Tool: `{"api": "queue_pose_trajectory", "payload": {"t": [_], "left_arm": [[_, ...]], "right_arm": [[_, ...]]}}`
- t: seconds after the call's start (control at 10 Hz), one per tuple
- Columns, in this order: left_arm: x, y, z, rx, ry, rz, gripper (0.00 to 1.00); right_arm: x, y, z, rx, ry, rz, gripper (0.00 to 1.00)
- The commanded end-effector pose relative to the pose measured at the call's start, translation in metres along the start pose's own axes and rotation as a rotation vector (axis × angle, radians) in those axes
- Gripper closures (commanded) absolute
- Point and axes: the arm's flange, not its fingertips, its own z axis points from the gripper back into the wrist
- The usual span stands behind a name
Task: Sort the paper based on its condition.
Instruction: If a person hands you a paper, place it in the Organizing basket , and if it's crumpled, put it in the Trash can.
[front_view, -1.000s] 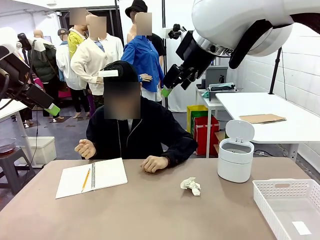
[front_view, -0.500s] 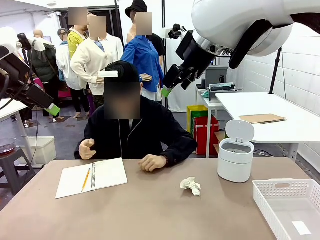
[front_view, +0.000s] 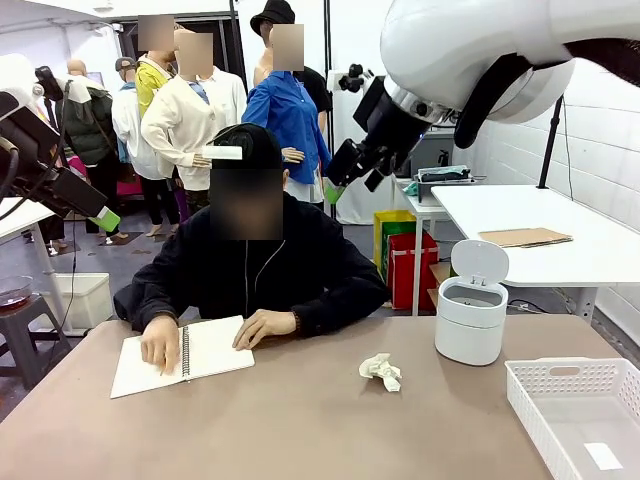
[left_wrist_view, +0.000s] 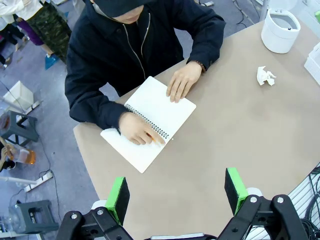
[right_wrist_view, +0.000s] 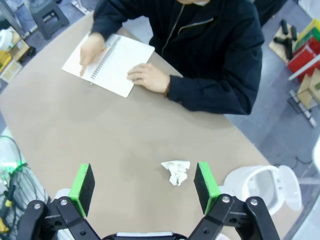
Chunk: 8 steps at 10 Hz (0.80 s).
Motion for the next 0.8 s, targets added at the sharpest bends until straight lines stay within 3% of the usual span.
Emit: {"api": "queue_pose_trajectory", "payload": {"t": [0.0,0.3,0.7], "left_arm": [[0.0,0.0,0.0,0.001,0.0,0.0,0.0],[0.0,0.0,0.0,0.001,0.0,0.0,0.0],[0.0,0.0,0.0,0.001,0.0,0.0,0.0]], "right_arm": [[0.008,-0.015,-0.017,0.059,0.035,-0.102,0.0],[0.006,-0.051,-0.062,0.027,0.087,-0.292,0.0],[-0.012,-0.09,-0.132,0.001,0.308,-0.424,0.0]]}}
